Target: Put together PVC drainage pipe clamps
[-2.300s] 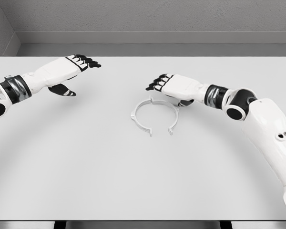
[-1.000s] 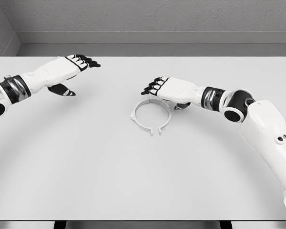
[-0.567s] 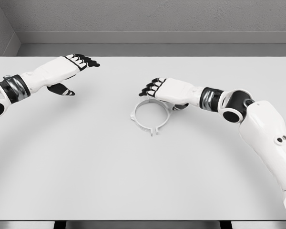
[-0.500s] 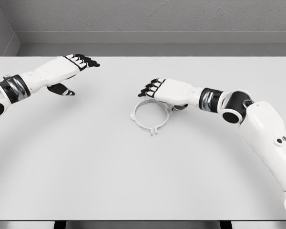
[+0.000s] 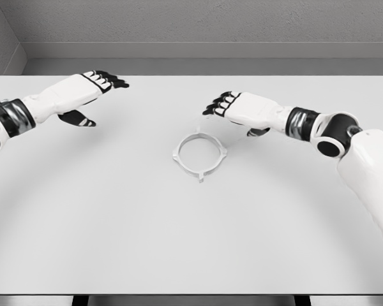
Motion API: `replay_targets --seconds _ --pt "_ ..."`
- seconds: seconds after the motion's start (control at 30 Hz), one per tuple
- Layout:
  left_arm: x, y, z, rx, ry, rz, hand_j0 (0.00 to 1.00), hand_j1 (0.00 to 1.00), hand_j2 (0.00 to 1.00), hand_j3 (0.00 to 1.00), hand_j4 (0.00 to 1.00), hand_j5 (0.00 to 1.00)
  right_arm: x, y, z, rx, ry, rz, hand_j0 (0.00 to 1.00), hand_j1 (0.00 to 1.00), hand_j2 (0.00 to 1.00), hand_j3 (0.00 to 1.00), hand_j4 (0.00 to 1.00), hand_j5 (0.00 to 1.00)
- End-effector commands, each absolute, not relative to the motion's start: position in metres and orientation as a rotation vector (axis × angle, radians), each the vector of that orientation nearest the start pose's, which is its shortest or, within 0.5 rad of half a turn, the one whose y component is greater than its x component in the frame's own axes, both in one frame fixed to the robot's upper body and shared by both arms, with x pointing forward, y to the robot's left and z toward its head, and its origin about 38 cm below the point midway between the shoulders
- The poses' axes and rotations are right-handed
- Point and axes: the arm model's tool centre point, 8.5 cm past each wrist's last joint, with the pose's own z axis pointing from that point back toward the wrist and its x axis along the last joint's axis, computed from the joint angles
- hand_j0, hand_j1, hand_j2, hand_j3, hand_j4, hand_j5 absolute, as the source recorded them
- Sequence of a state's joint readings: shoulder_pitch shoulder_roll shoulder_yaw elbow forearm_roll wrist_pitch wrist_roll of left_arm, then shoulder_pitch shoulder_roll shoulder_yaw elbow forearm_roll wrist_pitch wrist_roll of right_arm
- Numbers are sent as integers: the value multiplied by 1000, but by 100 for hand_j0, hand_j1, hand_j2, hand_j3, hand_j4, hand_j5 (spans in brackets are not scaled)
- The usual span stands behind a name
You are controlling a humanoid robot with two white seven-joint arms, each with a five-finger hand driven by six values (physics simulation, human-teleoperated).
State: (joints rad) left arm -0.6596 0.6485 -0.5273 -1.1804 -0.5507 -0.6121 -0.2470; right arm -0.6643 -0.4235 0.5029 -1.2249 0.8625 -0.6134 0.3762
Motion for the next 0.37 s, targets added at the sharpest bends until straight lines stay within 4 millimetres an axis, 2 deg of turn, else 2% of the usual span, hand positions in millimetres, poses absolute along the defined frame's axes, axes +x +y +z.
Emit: replay_targets --seconds 0.0,0.03,0.1,0.13,0.2,0.27,0.33 --pt "480 323 201 602 -1575 -1792 100 100 100 100 100 100 489 -259 224 -720 -1590 1937 100 100 100 100 100 100" --pt "480 328 203 611 -1568 -1790 100 100 100 100 100 100 472 -287 254 -782 -1659 1877 100 100 100 100 100 100" --pt "480 339 211 643 -1568 -1768 100 100 100 100 100 100 434 -332 291 -902 -1743 1763 100 100 100 100 100 100" --pt "480 340 211 645 -1566 -1766 100 100 100 100 100 100 416 -345 294 -921 -1746 1749 100 100 100 100 100 100" --pt "477 358 213 674 -1537 -1754 100 100 100 100 100 100 394 -360 279 -912 -1716 1723 100 100 100 100 100 100" --pt "478 362 214 681 -1532 -1740 100 100 100 100 100 100 386 -371 266 -898 -1681 1701 100 100 100 100 100 100" --pt "477 364 213 682 -1528 -1738 100 100 100 100 100 100 382 -371 253 -866 -1657 1707 100 100 100 100 100 100"
